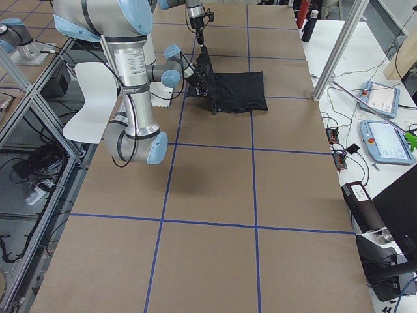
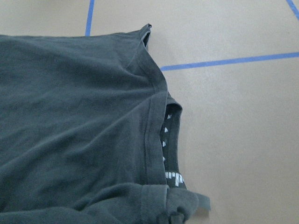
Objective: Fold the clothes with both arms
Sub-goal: 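Grasp the black shirt's near edge with both grippers and lift it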
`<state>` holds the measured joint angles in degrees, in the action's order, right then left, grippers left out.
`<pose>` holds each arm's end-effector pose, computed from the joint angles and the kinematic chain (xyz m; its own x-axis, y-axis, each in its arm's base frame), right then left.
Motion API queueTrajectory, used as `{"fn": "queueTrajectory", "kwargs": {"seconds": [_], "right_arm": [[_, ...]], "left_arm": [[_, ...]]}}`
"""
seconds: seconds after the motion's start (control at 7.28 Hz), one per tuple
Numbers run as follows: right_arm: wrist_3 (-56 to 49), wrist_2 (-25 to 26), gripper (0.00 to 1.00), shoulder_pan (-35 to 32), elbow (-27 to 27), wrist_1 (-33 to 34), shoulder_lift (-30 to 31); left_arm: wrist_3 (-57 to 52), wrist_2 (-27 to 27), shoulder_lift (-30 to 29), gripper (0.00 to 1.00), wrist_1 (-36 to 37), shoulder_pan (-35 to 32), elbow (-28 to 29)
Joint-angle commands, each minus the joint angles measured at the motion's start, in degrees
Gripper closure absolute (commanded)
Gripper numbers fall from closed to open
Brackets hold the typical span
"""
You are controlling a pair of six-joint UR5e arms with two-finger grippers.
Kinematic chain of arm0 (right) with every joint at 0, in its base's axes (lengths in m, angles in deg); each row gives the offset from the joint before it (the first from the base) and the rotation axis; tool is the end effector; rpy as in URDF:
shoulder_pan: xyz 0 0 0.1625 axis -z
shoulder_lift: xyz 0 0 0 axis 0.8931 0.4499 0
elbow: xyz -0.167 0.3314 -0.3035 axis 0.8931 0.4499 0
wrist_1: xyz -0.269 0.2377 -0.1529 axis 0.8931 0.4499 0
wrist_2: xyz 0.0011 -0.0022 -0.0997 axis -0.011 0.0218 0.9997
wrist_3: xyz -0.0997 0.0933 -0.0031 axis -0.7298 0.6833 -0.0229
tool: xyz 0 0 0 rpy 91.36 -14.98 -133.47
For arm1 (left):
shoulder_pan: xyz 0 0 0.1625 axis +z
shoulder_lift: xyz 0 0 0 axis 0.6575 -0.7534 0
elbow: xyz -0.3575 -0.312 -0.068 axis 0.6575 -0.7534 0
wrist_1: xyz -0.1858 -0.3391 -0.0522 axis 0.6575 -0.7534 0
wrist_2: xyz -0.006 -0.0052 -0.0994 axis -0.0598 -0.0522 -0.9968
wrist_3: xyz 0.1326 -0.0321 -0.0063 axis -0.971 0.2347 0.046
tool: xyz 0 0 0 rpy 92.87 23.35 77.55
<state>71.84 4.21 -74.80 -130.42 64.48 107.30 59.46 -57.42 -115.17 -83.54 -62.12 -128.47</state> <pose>-0.5355 -0.3029 0.3390 0.6594 0.0753 0.7480 -0.4507 0.8359 0.3132 0.4359 -0.3031 0.2956 0.4941 0.0122 -0.8693 0.2287 0.9629 0.1434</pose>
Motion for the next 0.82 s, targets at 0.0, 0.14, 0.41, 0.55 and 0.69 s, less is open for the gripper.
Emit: {"fn": "queueTrajectory", "kwargs": {"seconds": [0.0, 0.14, 0.41, 0.55, 0.69], "right_arm": [[-0.65, -0.97, 1.00, -4.17, 4.86, 1.05, -4.12], [-0.82, -1.06, 1.00, -5.67, 7.14, 1.05, -5.70], [-1.44, -2.28, 1.00, -8.83, 10.75, 0.87, -8.34], [-1.96, -2.29, 1.00, -9.72, 12.77, 0.78, -9.66], [-2.23, -2.29, 1.00, -10.68, 16.44, 0.61, -12.54]], "left_arm": [[-2.38, 0.08, -4.50, 1.00, 0.04, -4.55, 5.73], [-3.17, 0.08, -5.65, 1.00, -0.05, -6.66, 7.22], [-7.64, 0.25, -10.73, 1.00, -0.13, -12.28, 13.18], [-9.92, 0.34, -12.32, 1.00, -0.40, -14.30, 16.96], [-11.69, 0.43, -15.38, 1.00, -0.66, -16.41, 21.08]]}}
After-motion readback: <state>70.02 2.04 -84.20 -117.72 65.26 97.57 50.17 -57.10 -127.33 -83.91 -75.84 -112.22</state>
